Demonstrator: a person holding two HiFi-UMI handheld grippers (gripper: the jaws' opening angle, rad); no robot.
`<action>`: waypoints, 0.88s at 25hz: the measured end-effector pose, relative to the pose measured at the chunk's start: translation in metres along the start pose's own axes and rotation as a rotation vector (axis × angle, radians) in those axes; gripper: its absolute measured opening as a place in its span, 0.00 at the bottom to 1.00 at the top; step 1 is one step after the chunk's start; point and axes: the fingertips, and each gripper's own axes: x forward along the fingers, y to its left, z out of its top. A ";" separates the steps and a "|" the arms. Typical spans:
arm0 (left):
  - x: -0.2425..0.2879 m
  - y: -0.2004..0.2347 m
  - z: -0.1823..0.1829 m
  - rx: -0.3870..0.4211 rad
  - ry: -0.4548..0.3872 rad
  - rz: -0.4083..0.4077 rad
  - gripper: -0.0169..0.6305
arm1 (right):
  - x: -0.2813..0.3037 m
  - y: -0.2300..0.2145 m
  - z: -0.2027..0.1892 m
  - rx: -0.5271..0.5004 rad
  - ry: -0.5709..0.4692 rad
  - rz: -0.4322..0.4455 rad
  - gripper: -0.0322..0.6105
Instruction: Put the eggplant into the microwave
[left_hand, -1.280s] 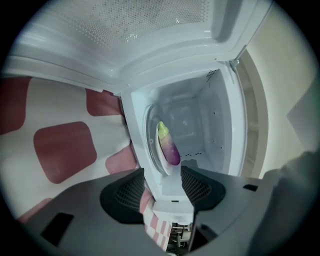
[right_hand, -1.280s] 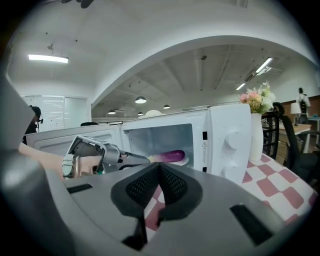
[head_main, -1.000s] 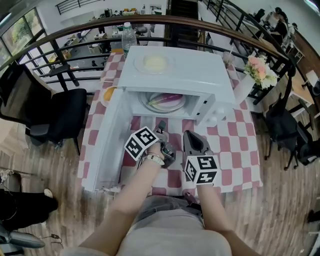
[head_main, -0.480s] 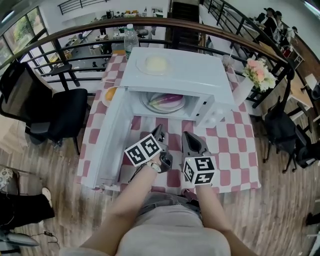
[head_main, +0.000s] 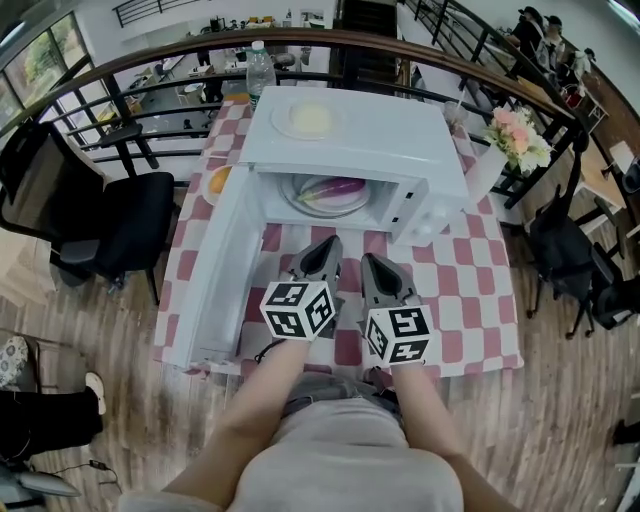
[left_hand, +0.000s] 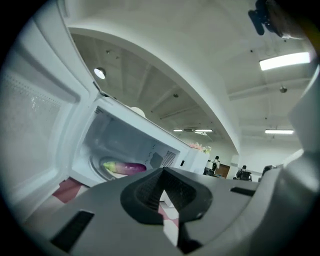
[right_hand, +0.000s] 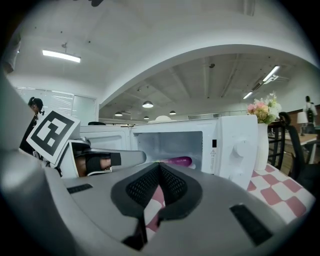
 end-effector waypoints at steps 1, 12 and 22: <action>-0.001 -0.003 0.002 0.027 -0.008 -0.009 0.03 | -0.001 0.001 0.000 -0.001 -0.001 0.001 0.09; -0.008 -0.026 0.006 0.357 -0.036 -0.056 0.03 | -0.009 0.005 0.008 -0.033 -0.062 0.018 0.09; -0.008 -0.035 0.004 0.464 -0.034 -0.072 0.03 | -0.012 0.004 0.012 -0.054 -0.087 0.004 0.09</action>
